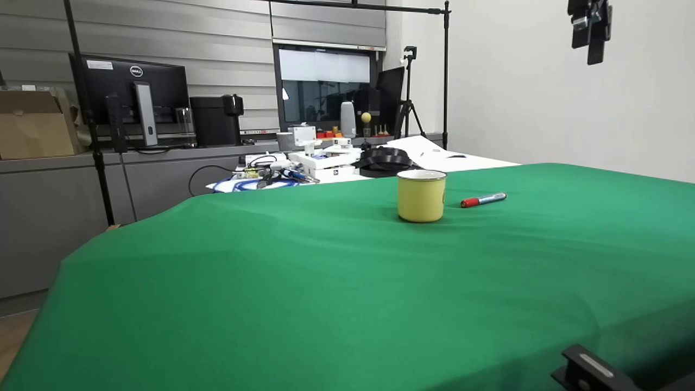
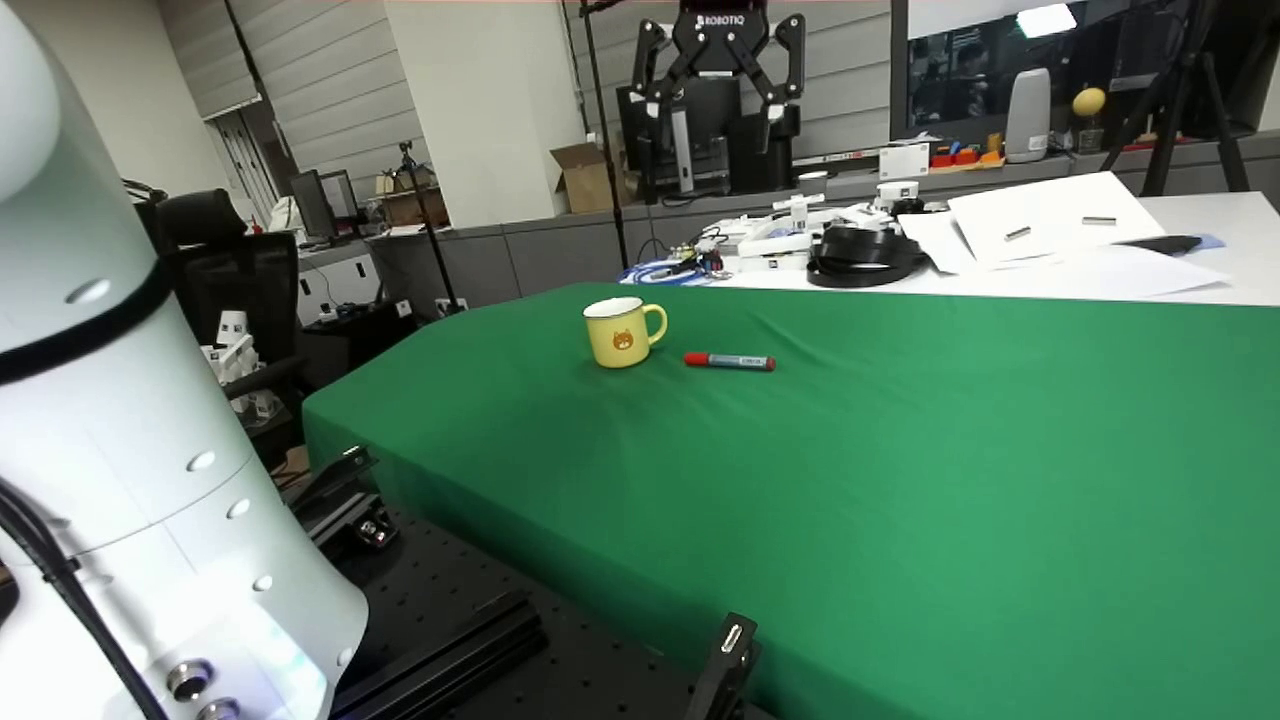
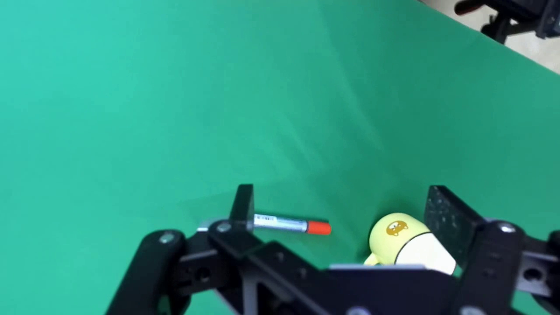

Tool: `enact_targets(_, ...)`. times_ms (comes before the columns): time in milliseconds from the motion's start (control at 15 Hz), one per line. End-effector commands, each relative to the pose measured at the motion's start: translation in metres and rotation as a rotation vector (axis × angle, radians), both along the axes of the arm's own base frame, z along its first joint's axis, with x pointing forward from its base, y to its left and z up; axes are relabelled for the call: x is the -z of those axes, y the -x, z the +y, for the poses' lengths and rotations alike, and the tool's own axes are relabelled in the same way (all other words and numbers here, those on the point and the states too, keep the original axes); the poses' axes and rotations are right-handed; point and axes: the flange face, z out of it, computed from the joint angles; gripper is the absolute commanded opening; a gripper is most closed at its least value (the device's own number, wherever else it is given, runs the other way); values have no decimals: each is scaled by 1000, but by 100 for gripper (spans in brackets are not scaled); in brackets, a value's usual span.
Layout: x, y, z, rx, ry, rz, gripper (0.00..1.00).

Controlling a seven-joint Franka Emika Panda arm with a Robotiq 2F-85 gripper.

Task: Put the marker in the mug

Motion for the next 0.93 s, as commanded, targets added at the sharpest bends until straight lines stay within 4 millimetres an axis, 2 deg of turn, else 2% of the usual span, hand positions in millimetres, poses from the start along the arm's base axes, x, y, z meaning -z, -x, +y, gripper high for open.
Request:
enact_targets(0, 18, -50, 0, -192, 60, 33, 100)
enact_targets(267, 39, -96, 21, -410, 135, 45, 100)
enact_targets(533, 60, -132, 47, -645, 148, 63, 100)
enact_targets(867, 68, -141, 71, -941, 127, 102, 100)
